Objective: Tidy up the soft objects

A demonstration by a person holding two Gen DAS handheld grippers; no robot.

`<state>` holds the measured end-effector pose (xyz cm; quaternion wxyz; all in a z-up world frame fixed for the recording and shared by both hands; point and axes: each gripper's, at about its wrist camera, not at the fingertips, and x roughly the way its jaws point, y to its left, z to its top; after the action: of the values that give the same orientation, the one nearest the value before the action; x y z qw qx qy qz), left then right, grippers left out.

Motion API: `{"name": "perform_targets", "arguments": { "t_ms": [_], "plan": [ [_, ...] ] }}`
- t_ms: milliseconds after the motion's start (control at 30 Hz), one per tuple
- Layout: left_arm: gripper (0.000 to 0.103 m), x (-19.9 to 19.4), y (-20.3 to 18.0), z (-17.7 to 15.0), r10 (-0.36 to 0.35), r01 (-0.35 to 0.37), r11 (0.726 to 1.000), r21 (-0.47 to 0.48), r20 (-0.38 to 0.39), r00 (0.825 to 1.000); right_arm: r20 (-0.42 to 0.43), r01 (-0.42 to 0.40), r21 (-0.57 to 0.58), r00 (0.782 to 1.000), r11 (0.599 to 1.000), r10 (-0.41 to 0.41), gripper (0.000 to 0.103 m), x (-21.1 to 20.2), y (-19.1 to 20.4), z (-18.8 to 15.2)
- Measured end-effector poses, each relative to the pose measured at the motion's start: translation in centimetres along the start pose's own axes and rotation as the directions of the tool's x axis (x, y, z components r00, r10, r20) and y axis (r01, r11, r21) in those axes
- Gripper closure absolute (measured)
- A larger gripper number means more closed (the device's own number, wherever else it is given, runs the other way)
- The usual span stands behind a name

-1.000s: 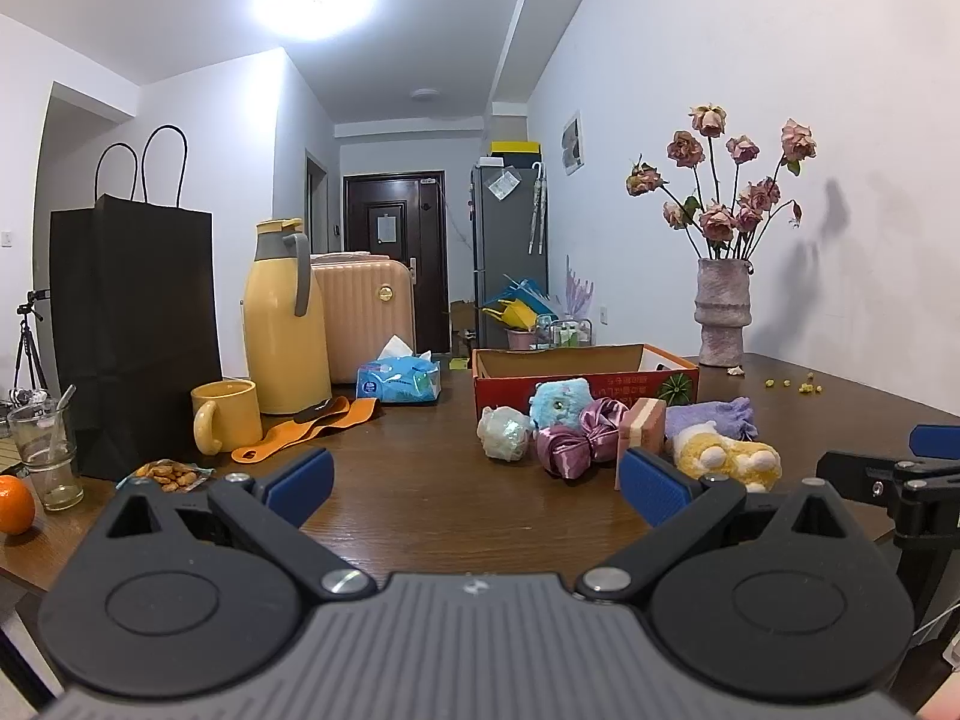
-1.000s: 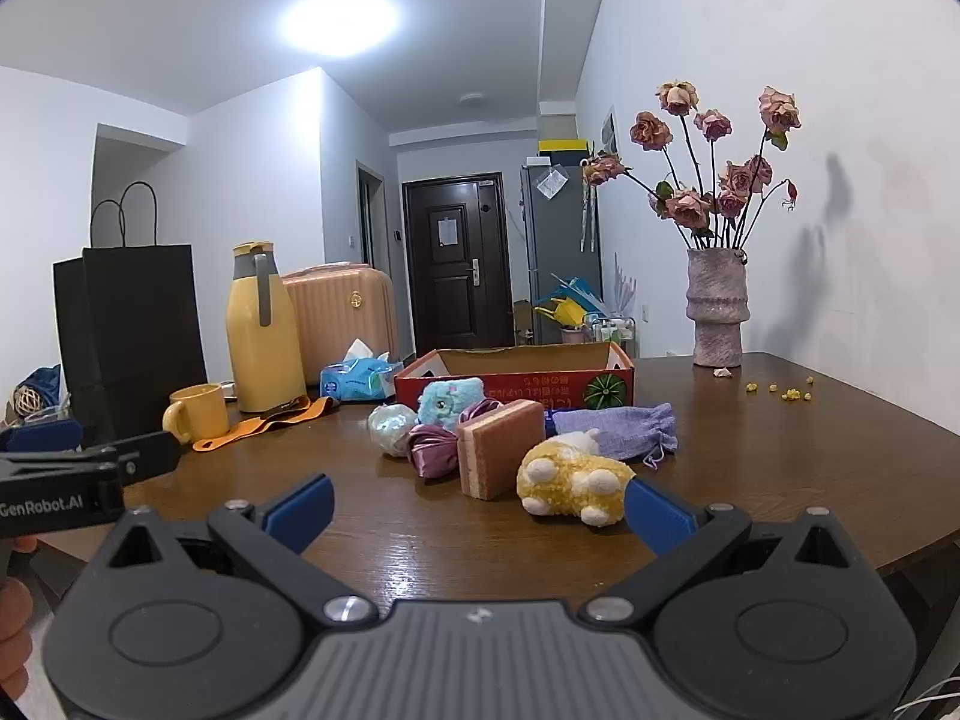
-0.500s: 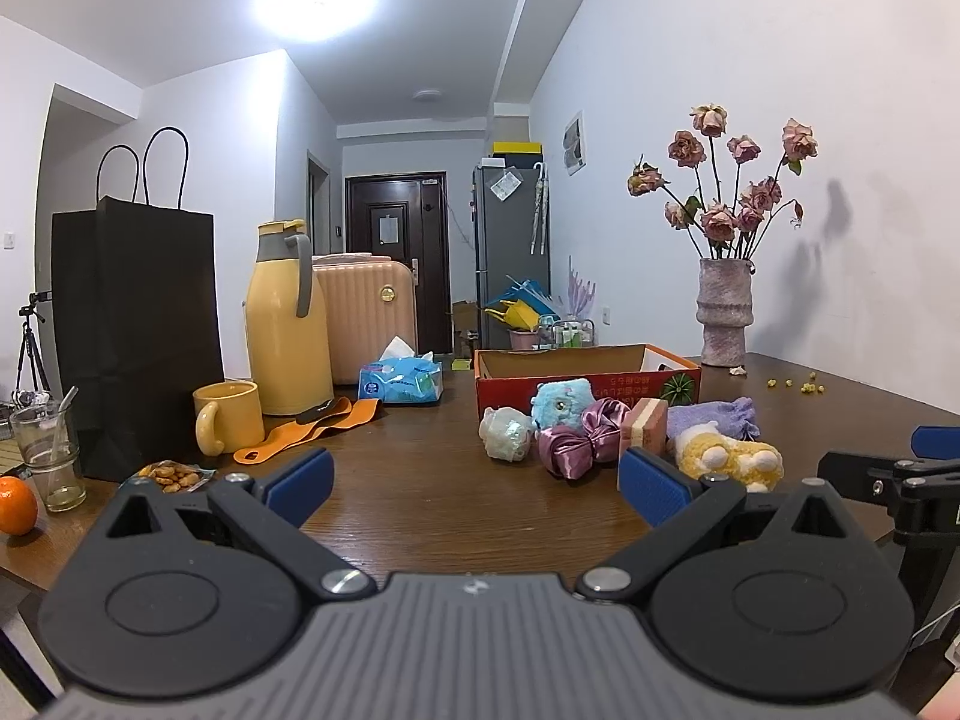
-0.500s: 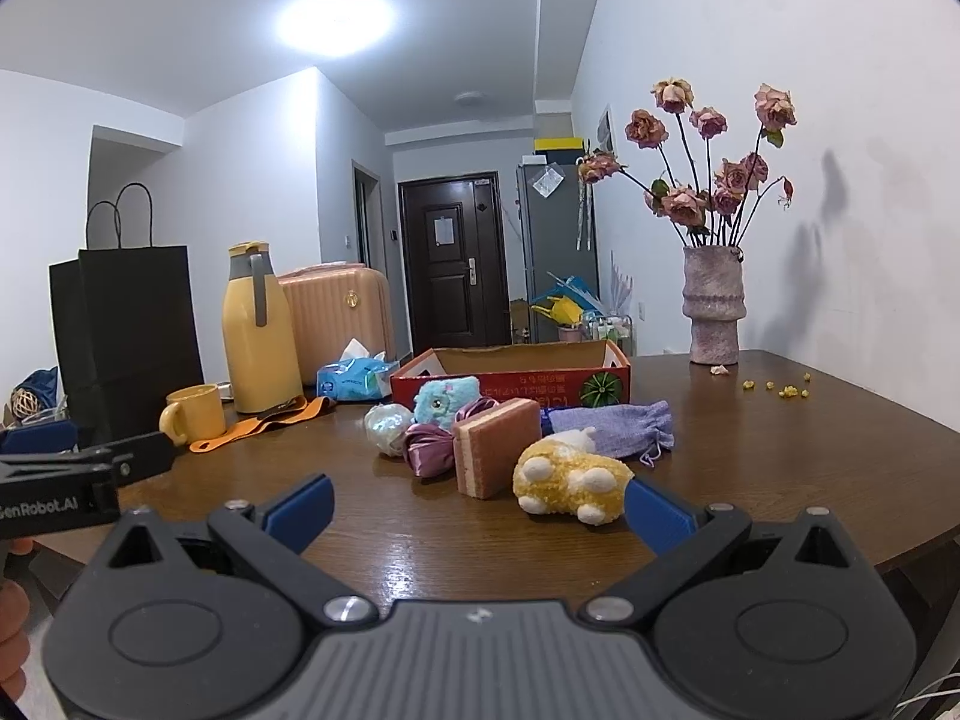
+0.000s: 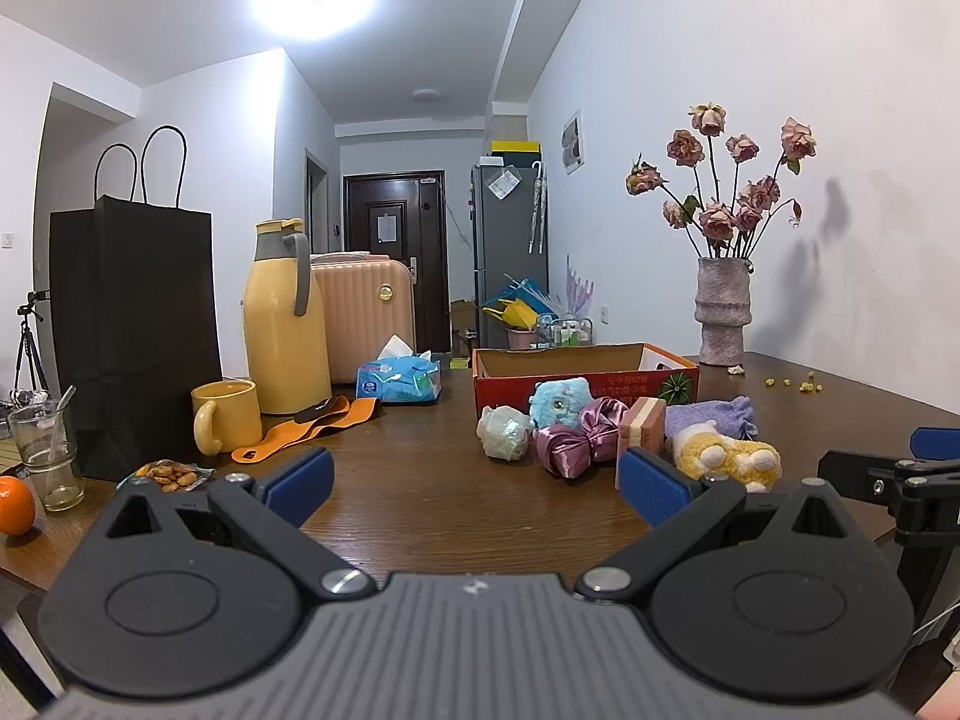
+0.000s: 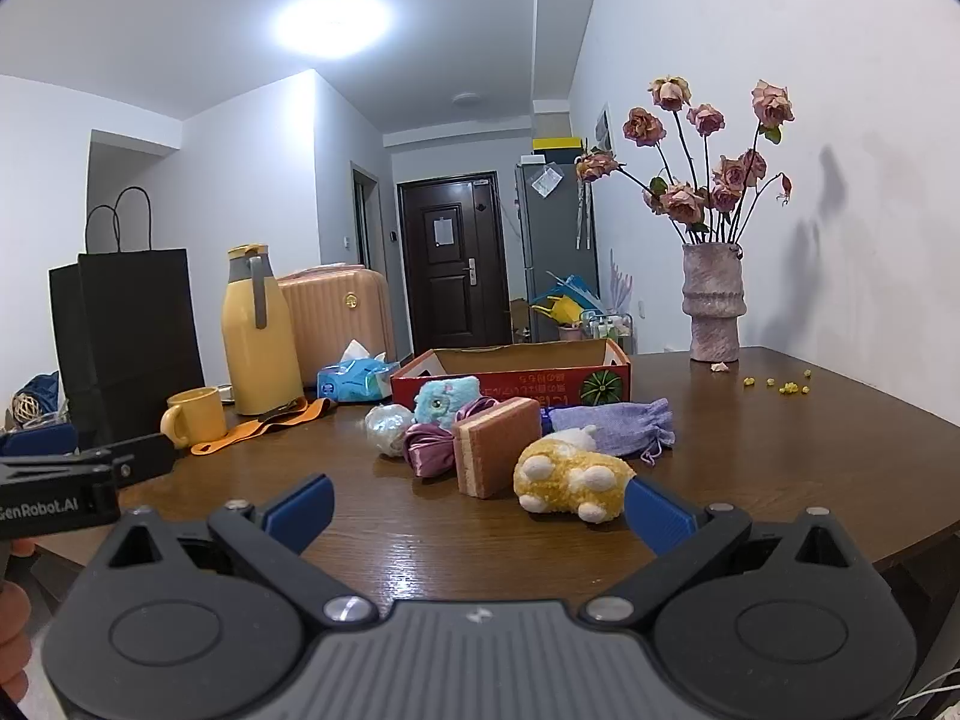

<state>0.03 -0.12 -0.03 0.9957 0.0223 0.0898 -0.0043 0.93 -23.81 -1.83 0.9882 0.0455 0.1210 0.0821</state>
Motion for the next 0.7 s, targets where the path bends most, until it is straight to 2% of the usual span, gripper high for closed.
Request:
{"name": "perform_targets", "arguments": {
  "t_ms": [467, 567, 700],
  "plan": [
    [0.0, 0.7, -0.1, 0.0, 0.01, -0.01, 1.0, 0.001, -0.004, 1.0, 0.011, 0.01, -0.024, 1.0, 1.0, -0.01, 0.0, 0.8, 0.1, -0.4],
    [0.0, 2.0, -0.1, 0.0, 0.014, -0.014, 1.0, 0.006, -0.017, 1.0, 0.01, 0.03, -0.004, 0.999, 1.0, -0.03, 0.0, 2.0, -0.4, -0.5],
    [0.0, 5.3, 0.0, -0.2, -0.014, 0.013, 1.0, -0.003, -0.084, 0.996, -0.01, 0.044, 0.035, 0.999, 0.998, -0.044, 0.0, 4.6, -1.7, -0.5]
  ]
}}
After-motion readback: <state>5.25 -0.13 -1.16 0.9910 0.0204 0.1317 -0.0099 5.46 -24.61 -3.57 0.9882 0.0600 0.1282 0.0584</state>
